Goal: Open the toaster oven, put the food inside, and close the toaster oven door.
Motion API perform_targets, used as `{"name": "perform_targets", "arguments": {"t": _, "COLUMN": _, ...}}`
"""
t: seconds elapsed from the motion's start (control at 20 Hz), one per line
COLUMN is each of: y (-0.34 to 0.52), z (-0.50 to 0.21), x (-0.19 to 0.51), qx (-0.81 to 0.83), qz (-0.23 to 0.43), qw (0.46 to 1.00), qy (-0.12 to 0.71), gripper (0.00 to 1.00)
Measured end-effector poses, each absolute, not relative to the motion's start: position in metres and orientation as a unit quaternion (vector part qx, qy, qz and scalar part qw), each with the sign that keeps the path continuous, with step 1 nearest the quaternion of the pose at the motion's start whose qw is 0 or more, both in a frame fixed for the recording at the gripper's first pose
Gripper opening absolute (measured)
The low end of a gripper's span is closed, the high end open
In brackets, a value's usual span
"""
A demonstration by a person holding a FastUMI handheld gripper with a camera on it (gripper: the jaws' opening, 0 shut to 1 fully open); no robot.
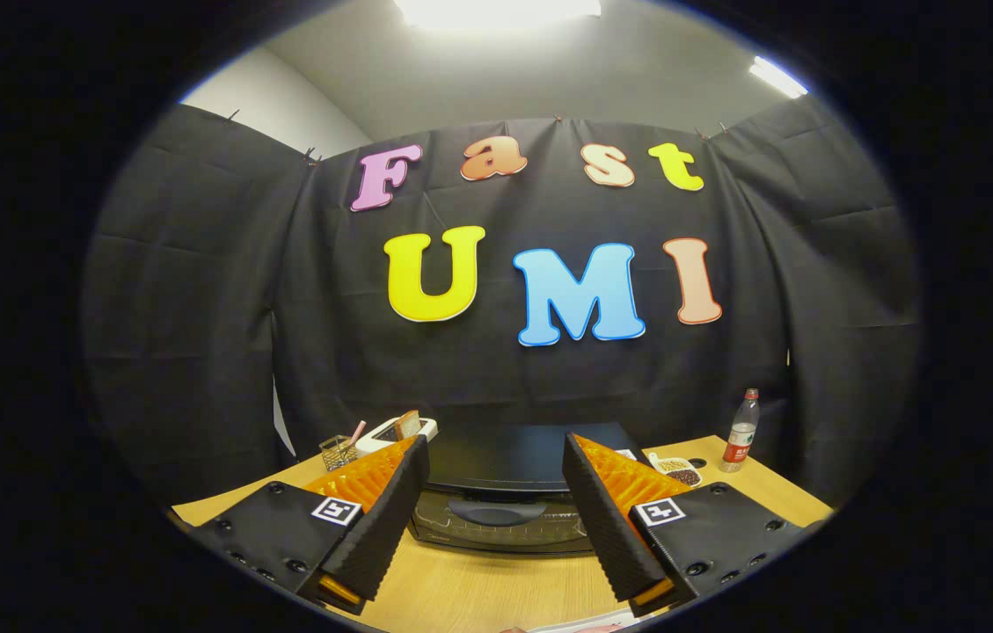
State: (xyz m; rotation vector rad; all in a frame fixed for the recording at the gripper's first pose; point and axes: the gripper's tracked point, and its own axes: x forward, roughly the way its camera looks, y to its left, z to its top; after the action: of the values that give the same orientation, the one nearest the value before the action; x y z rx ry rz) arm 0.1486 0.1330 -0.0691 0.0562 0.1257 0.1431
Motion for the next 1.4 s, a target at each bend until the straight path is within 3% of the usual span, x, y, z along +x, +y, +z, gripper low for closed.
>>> {"name": "perform_targets", "arguments": {"t": 0.5, "y": 0.137, "z": -0.142, "x": 0.213, "qx": 0.012, "qz": 0.041, "qw": 0.991, "qy": 0.126, "gripper": 0.97}}
{"name": "perform_targets", "arguments": {"t": 1.05, "y": 0.145, "z": -0.196, "x": 0.238, "qx": 0.014, "qz": 0.025, "qw": 0.982, "qy": 0.186, "gripper": 0.97}}
{"name": "perform_targets", "arguments": {"t": 1.4, "y": 0.148, "z": -0.197, "x": 0.230, "qx": 0.005, "qz": 0.029, "qw": 0.985, "qy": 0.169, "gripper": 0.98}}
